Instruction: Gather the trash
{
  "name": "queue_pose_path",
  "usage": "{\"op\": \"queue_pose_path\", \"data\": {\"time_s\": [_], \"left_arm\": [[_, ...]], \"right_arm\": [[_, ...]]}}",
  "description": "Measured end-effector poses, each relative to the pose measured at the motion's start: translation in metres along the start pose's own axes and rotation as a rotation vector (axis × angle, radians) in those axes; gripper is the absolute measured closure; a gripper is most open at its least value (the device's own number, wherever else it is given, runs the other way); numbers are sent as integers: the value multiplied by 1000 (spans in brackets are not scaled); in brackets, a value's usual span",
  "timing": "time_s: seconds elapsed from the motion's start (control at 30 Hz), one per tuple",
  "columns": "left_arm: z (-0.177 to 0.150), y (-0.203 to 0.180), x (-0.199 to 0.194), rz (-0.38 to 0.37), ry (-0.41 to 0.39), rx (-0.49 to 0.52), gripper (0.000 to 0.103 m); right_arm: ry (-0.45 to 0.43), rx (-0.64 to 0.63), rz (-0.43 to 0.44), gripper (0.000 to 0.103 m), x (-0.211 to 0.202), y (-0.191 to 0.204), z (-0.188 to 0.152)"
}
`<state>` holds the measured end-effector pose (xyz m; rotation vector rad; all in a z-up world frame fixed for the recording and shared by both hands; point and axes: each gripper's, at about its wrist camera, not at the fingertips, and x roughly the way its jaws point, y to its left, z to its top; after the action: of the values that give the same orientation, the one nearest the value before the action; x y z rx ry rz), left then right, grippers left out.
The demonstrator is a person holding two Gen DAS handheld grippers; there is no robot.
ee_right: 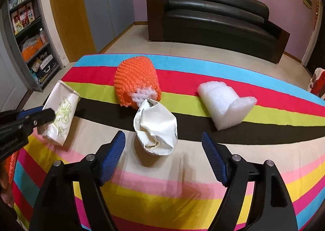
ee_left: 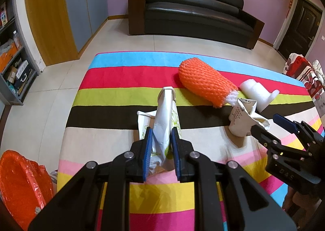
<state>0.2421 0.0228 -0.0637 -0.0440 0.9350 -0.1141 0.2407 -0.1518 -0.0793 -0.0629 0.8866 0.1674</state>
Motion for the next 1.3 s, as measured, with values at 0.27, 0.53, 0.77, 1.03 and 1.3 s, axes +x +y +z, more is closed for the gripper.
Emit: {"op": "queue_pose_path", "data": {"time_s": [0.27,0.53,0.77,1.03,1.3], "left_arm": [[-13,-4,8,23,59,35,83],[-14,-1,16,36,78,22,74],[-12,-5,19,23,79,35,84],[-11,-8,12,11,62,43,84],[-15,-8,5,-2,53,55,84]], "right_arm": [[19,0,-10,29,14,5,3],[38,-6,6,48,20,9,3],[45,-15,20,58,21,11,2],[32,-27,24,58,10,12,-1],[16,-5,21,58,-10,8,-6]]}}
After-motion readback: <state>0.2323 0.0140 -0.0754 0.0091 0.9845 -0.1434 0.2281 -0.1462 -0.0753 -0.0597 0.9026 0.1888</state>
